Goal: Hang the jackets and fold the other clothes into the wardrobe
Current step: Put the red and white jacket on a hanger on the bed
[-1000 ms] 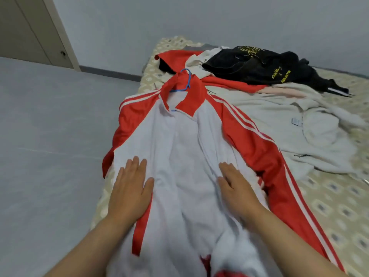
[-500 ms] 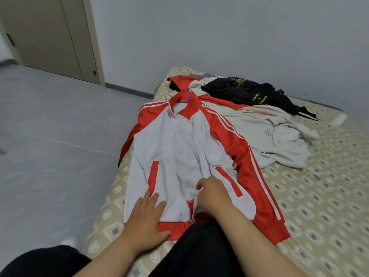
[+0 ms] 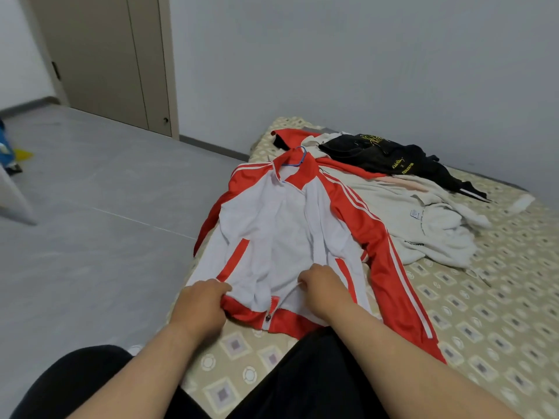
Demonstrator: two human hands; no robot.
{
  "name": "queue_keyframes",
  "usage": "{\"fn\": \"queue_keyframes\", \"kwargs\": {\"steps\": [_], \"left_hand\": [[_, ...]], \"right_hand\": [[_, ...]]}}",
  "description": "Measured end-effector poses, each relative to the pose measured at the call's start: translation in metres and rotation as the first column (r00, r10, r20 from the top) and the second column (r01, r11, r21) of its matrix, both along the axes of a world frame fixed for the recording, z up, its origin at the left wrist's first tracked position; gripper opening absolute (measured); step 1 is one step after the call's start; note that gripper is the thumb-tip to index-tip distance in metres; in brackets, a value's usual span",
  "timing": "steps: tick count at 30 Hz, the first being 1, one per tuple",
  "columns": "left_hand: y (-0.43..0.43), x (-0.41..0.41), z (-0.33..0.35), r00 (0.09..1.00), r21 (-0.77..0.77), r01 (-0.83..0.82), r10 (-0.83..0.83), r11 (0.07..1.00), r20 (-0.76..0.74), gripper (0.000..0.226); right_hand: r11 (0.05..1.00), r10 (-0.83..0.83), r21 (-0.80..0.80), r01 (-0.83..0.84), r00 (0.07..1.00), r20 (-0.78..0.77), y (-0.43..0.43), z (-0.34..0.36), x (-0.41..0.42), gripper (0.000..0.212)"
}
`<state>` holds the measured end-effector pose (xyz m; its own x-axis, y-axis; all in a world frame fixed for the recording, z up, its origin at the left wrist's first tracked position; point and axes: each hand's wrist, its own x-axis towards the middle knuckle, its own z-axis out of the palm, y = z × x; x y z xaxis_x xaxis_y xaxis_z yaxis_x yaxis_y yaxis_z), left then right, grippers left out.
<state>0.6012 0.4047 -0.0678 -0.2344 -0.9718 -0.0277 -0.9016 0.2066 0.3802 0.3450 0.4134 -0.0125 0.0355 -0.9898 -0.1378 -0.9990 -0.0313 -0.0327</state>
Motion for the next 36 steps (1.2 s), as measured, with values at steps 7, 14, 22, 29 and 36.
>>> {"fn": "queue_keyframes", "kwargs": {"steps": [7, 14, 22, 29, 36], "left_hand": [[0.014, -0.021, -0.020, 0.962, 0.101, 0.240, -0.251, 0.965, 0.110, 0.081], [0.001, -0.028, -0.024, 0.962, 0.038, 0.274, -0.273, 0.961, -0.025, 0.052], [0.005, -0.026, -0.031, 0.969, 0.146, 0.235, -0.218, 0.961, -0.119, 0.096], [0.007, -0.033, -0.043, 0.970, -0.009, 0.132, -0.131, 0.991, -0.205, 0.057], [0.005, -0.033, -0.044, 0.955, 0.005, 0.108, -0.102, 0.994, -0.277, 0.053]], "right_hand": [[0.994, 0.093, -0.048, -0.096, 0.994, -0.061, -0.008, -0.007, 0.015, 0.014], [0.885, 0.350, 0.321, -0.336, 0.937, 0.015, 0.014, -0.014, 0.042, 0.015], [0.883, 0.231, 0.375, -0.282, 0.957, 0.175, -0.001, -0.028, 0.038, 0.038], [0.898, 0.145, 0.380, -0.221, 0.965, 0.219, -0.007, -0.036, 0.031, 0.026], [0.870, 0.040, 0.455, -0.188, 0.948, 0.315, -0.010, -0.034, 0.029, 0.024]]}}
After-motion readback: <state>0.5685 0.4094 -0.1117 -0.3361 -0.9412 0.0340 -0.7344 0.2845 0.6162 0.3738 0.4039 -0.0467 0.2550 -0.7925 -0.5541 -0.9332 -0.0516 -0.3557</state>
